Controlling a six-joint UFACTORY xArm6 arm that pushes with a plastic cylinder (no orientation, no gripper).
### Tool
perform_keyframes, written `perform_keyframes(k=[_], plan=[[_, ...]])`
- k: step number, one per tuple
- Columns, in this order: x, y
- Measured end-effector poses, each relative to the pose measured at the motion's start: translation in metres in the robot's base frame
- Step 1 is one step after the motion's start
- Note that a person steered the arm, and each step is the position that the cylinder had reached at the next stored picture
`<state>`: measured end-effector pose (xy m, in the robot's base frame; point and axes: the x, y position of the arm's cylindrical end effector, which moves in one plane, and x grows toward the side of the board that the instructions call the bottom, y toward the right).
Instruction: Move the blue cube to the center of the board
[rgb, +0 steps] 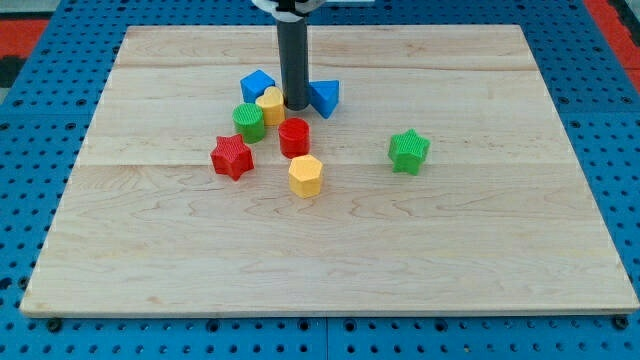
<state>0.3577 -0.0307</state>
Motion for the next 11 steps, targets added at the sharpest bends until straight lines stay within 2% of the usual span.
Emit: perform_keyframes(k=[1, 2, 4, 5, 6, 8, 9, 10, 11], plan=[[0.03, 0.007], [0.018, -0.044], [-0.049, -0.081], [-0.049, -0.124], [-0.071, -0.16], [-0.1, -0.109], [-0.105, -0.143], [-0.113, -0.133], [-0.113, -0.087]])
